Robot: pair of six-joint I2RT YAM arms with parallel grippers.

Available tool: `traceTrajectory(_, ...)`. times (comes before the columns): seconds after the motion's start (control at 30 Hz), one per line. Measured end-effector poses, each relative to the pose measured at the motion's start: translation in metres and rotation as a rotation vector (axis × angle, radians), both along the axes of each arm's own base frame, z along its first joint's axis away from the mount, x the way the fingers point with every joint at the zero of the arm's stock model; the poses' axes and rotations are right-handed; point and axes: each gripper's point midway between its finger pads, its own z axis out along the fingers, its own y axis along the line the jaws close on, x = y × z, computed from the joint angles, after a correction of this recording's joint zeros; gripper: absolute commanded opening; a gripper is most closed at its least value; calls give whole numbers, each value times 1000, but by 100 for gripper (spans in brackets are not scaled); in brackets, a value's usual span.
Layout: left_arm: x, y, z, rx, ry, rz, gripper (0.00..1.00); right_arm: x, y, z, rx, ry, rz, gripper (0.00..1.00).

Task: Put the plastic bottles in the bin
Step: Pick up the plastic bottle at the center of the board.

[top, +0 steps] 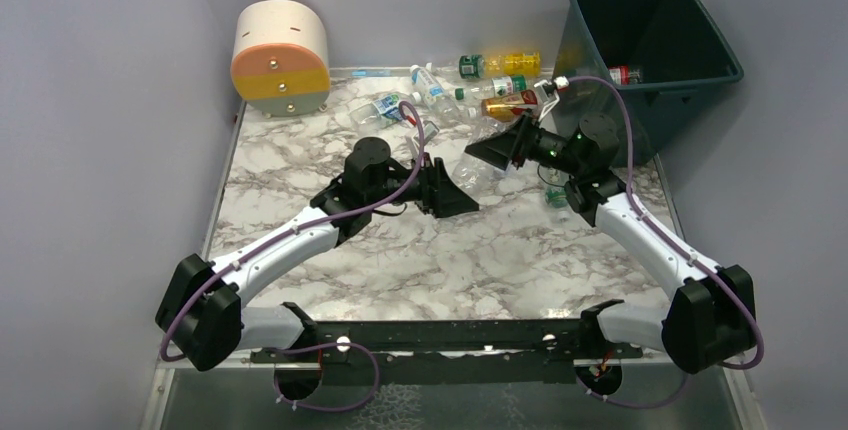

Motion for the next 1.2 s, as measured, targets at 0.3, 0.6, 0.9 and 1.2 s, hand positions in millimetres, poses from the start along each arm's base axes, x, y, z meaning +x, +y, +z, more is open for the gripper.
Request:
traceTrajectory(0.3,1,-2,-2,-2,-1,-8,72,1,0,-1,2,10,-1,68)
traceTrajectory(0.6,-1,-3,-2,-4,0,-22,99,4,1,-4,-2,17,-13,59)
traceTrajectory(0.9,0,-2,-5,16,0,-22,99,5,1,-6,-13,12,-17,56)
traceTrajectory(1.2,27,32,30,12,-76,89,99,29,-6,33,-80,-100,-127,53)
